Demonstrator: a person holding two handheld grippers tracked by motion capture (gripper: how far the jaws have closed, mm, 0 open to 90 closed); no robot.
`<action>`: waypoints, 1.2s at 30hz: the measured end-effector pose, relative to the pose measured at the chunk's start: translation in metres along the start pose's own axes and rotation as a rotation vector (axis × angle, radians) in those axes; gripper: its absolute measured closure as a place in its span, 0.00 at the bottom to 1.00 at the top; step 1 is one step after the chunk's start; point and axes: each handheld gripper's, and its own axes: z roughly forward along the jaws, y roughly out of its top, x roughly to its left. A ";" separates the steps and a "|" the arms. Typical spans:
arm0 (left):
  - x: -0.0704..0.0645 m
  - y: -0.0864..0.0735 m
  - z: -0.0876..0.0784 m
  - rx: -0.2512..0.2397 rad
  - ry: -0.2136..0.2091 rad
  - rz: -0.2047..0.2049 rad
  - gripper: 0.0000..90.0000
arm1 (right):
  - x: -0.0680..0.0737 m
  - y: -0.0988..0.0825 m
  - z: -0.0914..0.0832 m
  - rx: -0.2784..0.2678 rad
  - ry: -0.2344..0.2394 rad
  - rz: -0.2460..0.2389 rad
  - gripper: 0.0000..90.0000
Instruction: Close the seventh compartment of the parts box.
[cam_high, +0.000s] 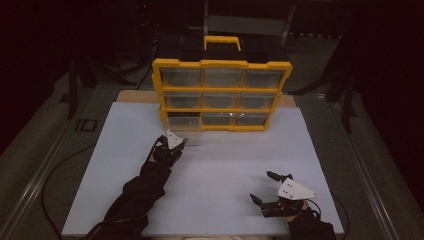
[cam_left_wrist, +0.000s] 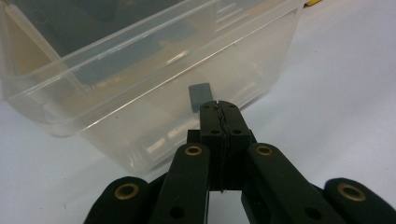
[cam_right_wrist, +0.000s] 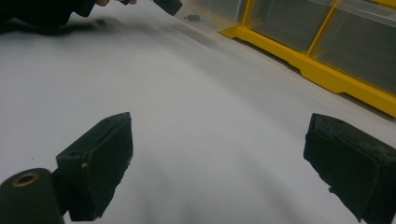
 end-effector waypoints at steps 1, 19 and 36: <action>0.000 0.000 0.000 0.002 -0.001 0.001 1.00 | 0.000 0.000 0.000 -0.001 0.000 0.002 0.09; 0.002 0.008 0.004 -0.013 -0.005 -0.013 1.00 | 0.000 0.000 0.000 0.000 0.001 0.003 0.09; 0.004 0.017 0.014 -0.005 -0.004 0.008 1.00 | -0.001 0.000 0.000 0.001 0.001 0.006 0.09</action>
